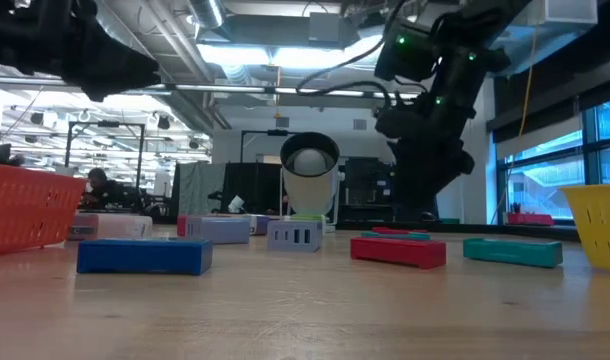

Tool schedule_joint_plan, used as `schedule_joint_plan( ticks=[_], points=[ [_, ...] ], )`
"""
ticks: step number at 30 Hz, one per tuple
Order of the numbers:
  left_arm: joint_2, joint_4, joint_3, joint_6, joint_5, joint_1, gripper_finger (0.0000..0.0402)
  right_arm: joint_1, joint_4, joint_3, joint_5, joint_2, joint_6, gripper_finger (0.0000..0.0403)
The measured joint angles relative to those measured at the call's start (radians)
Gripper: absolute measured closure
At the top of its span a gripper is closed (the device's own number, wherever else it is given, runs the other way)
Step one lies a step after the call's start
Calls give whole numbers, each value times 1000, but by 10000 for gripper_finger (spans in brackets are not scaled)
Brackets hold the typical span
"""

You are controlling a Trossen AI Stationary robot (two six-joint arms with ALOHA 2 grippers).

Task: Pick & Place Office items
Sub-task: Put the top red digital clock into the yellow basket

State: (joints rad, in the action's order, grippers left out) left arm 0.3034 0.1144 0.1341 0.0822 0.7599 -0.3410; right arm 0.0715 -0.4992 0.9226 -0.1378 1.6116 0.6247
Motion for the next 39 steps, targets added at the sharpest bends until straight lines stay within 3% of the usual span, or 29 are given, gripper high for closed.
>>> schedule_joint_plan(
  ticks=[13, 23, 30, 39],
  points=[
    [112, 36, 0, 79, -194, 187, 201, 43, 51, 0, 109, 24, -35, 164],
    [227, 48, 63, 81, -312, 252, 201, 72, 47, 0, 113, 44, -53, 164],
    [306, 47, 92, 71, -320, 251, 201, 76, 72, 0, 131, 124, -57, 164],
    [318, 48, 94, 62, -313, 251, 201, 75, 77, 2, 128, 144, -56, 168]
  ],
)
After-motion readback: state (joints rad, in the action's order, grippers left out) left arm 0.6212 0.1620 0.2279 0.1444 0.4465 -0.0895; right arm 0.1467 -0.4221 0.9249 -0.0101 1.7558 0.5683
